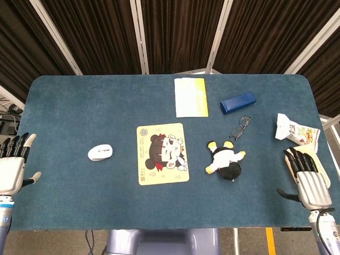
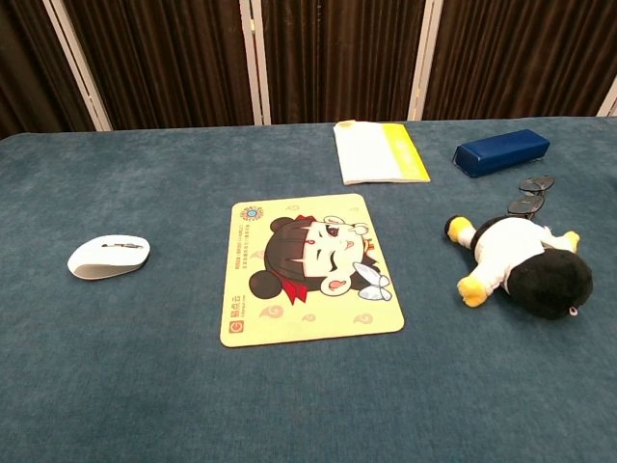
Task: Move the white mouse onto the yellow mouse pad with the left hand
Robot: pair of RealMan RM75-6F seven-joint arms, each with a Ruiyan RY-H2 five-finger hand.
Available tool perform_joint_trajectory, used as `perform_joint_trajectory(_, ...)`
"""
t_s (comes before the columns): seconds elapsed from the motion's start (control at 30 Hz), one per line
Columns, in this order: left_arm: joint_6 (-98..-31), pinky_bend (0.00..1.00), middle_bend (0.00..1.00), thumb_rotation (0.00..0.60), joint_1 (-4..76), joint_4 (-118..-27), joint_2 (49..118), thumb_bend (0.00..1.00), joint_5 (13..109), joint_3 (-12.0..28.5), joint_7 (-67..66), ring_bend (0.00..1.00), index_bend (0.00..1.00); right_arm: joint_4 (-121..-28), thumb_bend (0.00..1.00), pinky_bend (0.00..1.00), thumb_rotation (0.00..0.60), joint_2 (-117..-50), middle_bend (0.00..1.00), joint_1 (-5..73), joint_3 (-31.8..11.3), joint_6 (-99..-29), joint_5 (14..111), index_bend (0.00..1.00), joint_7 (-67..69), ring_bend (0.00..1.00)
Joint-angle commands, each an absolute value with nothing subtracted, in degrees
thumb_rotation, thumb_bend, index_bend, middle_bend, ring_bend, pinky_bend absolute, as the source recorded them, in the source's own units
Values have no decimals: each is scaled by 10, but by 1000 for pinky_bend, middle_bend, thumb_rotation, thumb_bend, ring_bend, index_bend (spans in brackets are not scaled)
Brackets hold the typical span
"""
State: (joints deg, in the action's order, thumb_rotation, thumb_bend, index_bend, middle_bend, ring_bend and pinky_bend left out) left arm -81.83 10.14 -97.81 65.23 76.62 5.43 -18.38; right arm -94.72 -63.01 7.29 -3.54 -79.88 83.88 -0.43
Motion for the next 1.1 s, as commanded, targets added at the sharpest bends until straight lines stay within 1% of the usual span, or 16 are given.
perform_joint_trajectory(0.03,-818,0,0,600,102,-978,653,183,766,54,-185,0,1,-947,110,0,600,-630,0,73,-35,-799,839,0,-4,0)
perform_joint_trajectory(0.33,-807,0,0,600,109,-985,651,182,760,59,-184,0,0,-947,110,0,600,-631,0,73,-36,-800,838,0,-7,0)
perform_joint_trajectory(0.5,-773,0,0,600,130,-1005,635,183,746,65,-206,0,0,-947,110,0,600,-631,0,73,-36,-800,838,0,-7,0)
perform_joint_trajectory(0.6,-750,0,0,600,152,-1023,631,182,728,78,-228,0,0,-947,110,0,600,-631,0,73,-36,-799,838,0,-7,0)
perform_joint_trajectory(0.73,-707,0,0,600,187,-1046,630,183,677,96,-271,0,0,-948,110,0,600,-631,0,73,-36,-799,837,0,-6,0)
perform_joint_trajectory(0.93,-673,0,0,600,236,-1017,648,183,625,107,-350,0,0,-948,111,0,600,-630,0,73,-36,-798,837,0,-4,0)
perform_joint_trajectory(1.1,-649,0,0,600,273,-992,661,183,579,120,-388,0,0,-948,111,0,600,-630,0,73,-36,-798,837,0,-4,0)
